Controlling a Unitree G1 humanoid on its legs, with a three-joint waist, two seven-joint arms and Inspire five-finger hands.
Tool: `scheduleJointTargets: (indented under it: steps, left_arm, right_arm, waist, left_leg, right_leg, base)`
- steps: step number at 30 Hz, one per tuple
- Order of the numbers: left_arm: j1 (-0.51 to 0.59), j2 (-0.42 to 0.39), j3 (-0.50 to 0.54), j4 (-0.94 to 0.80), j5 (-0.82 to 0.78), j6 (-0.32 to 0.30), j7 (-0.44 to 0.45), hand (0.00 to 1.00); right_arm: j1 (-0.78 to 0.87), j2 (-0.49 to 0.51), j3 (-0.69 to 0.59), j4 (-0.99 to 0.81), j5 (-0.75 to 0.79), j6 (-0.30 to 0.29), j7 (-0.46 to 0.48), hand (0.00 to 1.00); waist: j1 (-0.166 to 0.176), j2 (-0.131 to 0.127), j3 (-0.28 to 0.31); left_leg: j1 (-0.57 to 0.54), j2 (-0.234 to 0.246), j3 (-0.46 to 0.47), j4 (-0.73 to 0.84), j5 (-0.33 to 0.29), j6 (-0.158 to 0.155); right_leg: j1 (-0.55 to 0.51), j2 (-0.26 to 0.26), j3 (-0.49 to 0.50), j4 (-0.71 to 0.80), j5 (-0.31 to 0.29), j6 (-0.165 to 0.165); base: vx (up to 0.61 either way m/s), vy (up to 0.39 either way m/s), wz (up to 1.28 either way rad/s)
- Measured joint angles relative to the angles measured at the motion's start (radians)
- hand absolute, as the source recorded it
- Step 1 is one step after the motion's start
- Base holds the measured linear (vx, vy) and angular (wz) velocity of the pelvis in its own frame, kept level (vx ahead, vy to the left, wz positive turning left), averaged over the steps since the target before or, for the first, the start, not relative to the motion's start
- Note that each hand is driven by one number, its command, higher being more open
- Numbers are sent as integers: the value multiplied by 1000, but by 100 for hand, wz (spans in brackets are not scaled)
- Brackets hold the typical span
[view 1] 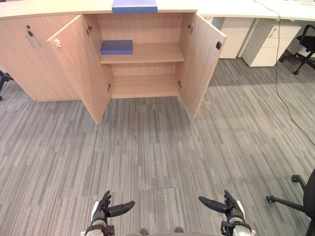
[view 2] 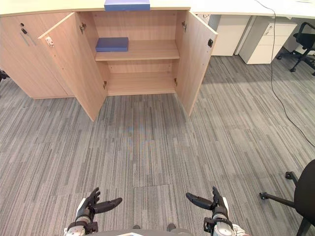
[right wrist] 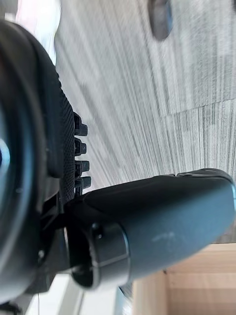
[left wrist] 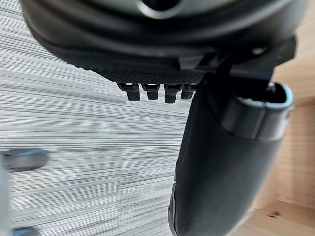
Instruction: Walk over to the cabinet, pick up the folder, carry it to the office cabinet, place the folder inside the office cabinet, then close the office cabinet door
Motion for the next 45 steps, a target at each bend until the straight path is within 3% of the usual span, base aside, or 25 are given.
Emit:
scheduleJointTargets:
  steps: [9, 14, 18, 20, 21, 24, 25, 26, 27, 28, 29, 30, 31, 32, 34, 35, 36, 37, 38, 40, 41, 42, 43, 44, 45]
  left_arm:
    - [10, -5, 59, -42, -14, -1, -11, 100]
    - [10, -18, 82, -54, -57, -1, 3, 100]
    - [37, -39, 81, -97, -80, 0, 11, 100]
    - [43, -28, 78, -108, -93, 2, 22, 100]
    - [45, -16, 76, -119, -97, 4, 28, 100]
    - [8, -2, 75, -120, -98, 4, 39, 100]
    - [-23, -4, 75, -119, -98, 4, 47, 100]
    - [-53, -4, 70, -116, -100, 2, 50, 100]
    - [-67, -2, 64, -115, -101, 1, 50, 100]
    - [-85, 4, 55, -112, -105, -1, 50, 100]
    - [-87, 1, 53, -109, -104, -1, 49, 100]
    - [-104, -19, 53, -97, -104, -3, 49, 100]
    - [-114, -16, 53, -88, -99, -4, 43, 100]
    - [-122, -22, 40, -78, -94, -2, 41, 100]
    - [-104, -42, 38, -75, -91, -3, 39, 100]
    - [-89, -45, 39, -88, -88, -6, 35, 100]
    - [-88, -45, 41, -96, -87, -6, 28, 100]
    - [-88, -45, 41, -101, -87, -6, 27, 100]
    - [-83, -51, 38, -120, -87, -5, 25, 100]
    - [-81, -53, 37, -121, -87, -3, 20, 100]
    - [-74, -51, 38, -121, -85, -2, 19, 100]
    - [-60, -51, 40, -116, -83, -2, 20, 100]
    - [-52, -51, 39, -112, -83, 0, 21, 100]
    - [-40, -48, 39, -105, -82, 3, 25, 100]
    - [-51, -40, 42, -79, -82, 6, 30, 100]
  right_arm:
    - [-37, -29, 1, -3, -45, 0, 3, 100]
    - [-104, -54, 2, -3, -43, 5, -1, 100]
    - [-108, -58, 8, -4, -38, 12, -4, 100]
    - [-103, -48, 29, -7, -36, 16, -4, 100]
    - [-90, -41, 43, -10, -36, 17, -4, 100]
    - [-83, -39, 54, -30, -29, 18, -4, 100]
    - [-88, -45, 54, -40, -27, 17, -4, 100]
    - [-99, -54, 54, -41, -27, 17, -5, 100]
    - [-100, -57, 54, -42, -27, 17, -5, 100]
    - [-88, -59, 54, -47, -27, 16, -9, 100]
    - [-80, -61, 54, -49, -27, 16, -10, 100]
    - [-100, -72, 48, -48, -28, 22, -11, 100]
    - [-105, -64, 45, -55, -27, 22, -12, 100]
    - [-103, -64, 45, -67, -28, 21, -8, 100]
    - [-93, -64, 64, -74, -27, 19, -7, 100]
    - [-92, -58, 82, -77, -21, 18, -9, 100]
    - [-91, -40, 89, -96, 3, 16, -12, 100]
    - [-91, -29, 90, -108, 8, 14, -12, 100]
    - [-92, -11, 90, -136, 13, 11, -13, 100]
    - [-106, -10, 91, -133, 25, 7, -13, 100]
    - [-119, -14, 89, -121, 41, 4, -14, 100]
    - [-138, -16, 80, -94, 41, 3, -17, 100]
    - [-146, -16, 72, -76, 41, 3, -20, 100]
    - [-155, -16, 63, -46, 40, 5, -31, 100]
    - [-152, -11, 64, -30, 40, 7, -34, 100]
  waist:
    - [-1, 3, 52]
    - [5, 29, 75]
    - [7, 37, 87]
    - [2, 32, 99]
    - [1, 29, 110]
    - [-5, 45, 141]
    - [-19, 66, 157]
    - [-33, 87, 170]
    - [-37, 91, 174]
    - [-51, 75, 181]
    - [-60, 73, 180]
    - [-64, 108, 194]
    - [-71, 100, 194]
    - [-76, 95, 196]
    - [-73, 86, 203]
    - [-62, 82, 208]
    - [-39, 71, 216]
    - [-24, 59, 222]
    - [-3, 44, 230]
    - [11, 31, 231]
    - [29, 20, 230]
    - [40, 16, 230]
    - [47, 19, 226]
    - [72, 11, 219]
    - [60, -16, 198]
  left_leg:
    - [-14, -4, 5, 36, -32, -33]
    - [-143, 8, 42, 223, -146, 6]
    - [-168, -8, 51, 310, -240, 52]
    - [-131, -15, 40, 305, -255, 72]
    - [-93, -16, 27, 303, -272, 86]
    - [-13, 2, -10, 252, -279, 77]
    - [21, 31, -39, 209, -276, 71]
    - [56, 64, -66, 160, -267, 56]
    - [71, 74, -74, 142, -263, 42]
    - [123, 81, -91, 117, -268, -5]
    - [144, 88, -98, 118, -281, -28]
    - [154, 128, -109, 159, -279, -60]
    - [137, 131, -111, 201, -254, -107]
    - [112, 124, -109, 311, -176, -146]
    - [13, 148, -80, 645, 31, -146]
    - [-83, 192, -47, 882, 5, -132]
    - [-178, 229, 4, 1041, -59, -96]
    - [-223, 240, 32, 1079, -81, -81]
    - [-338, 250, 92, 1075, -124, -34]
    - [-427, 220, 125, 911, -153, -25]
    - [-467, 172, 125, 691, -147, -31]
    - [-481, 125, 103, 444, -89, -48]
    - [-479, 111, 84, 318, -39, -56]
    - [-472, 91, 70, 273, 112, -55]
    - [-465, 53, 70, 278, 134, 31]
  right_leg:
    - [4, -11, -17, 2, -1, 1]
    - [-59, -14, -10, 30, -32, 26]
    - [-224, -44, -25, 401, -175, 64]
    - [-338, -63, -57, 664, -182, 66]
    - [-373, -67, -80, 736, -208, 42]
    - [-445, -49, -153, 661, -238, 9]
    - [-494, -22, -187, 584, -224, -7]
    - [-541, 7, -225, 470, -168, -14]
    - [-560, 16, -237, 402, -121, -14]
    - [-576, 20, -226, 246, 51, -35]
    - [-567, 13, -218, 253, 164, -53]
    - [-581, 28, -252, 358, 136, -93]
    - [-582, 13, -254, 403, 81, -106]
    - [-552, 4, -265, 449, 17, -107]
    - [-405, 13, -267, 394, -47, -109]
    - [-300, 37, -265, 333, -58, -117]
    - [-207, 54, -250, 278, -71, -126]
    - [-163, 55, -239, 250, -83, -126]
    - [-74, 57, -221, 181, -102, -120]
    - [-4, 49, -200, 125, -118, -115]
    - [39, 33, -176, 94, -131, -94]
    - [87, 18, -147, 64, -144, -80]
    - [108, 15, -129, 48, -151, -71]
    - [143, 1, -83, 28, -166, -50]
    - [140, -42, -68, 46, -169, -43]
  base:
    - [22, 3, 1]
    - [-37, 16, -17]
    - [31, 81, -5]
    - [208, 92, 9]
    - [327, 57, 18]
    - [423, 9, 40]
    - [494, -63, 70]
    - [629, -101, 72]
    - [702, -150, 83]
    - [637, -155, 75]
    - [684, -189, 70]
    - [538, -163, 43]
    - [652, -221, 41]
    - [805, -302, 43]
    - [813, -293, 25]
    - [487, -142, -6]
    - [572, -141, -16]
    - [558, -114, -21]
    - [644, -102, -21]
    - [525, -26, -30]
    - [580, 47, -60]
    - [603, 77, -72]
    - [660, 155, -99]
    - [825, 255, -77]
    - [697, 223, -47]
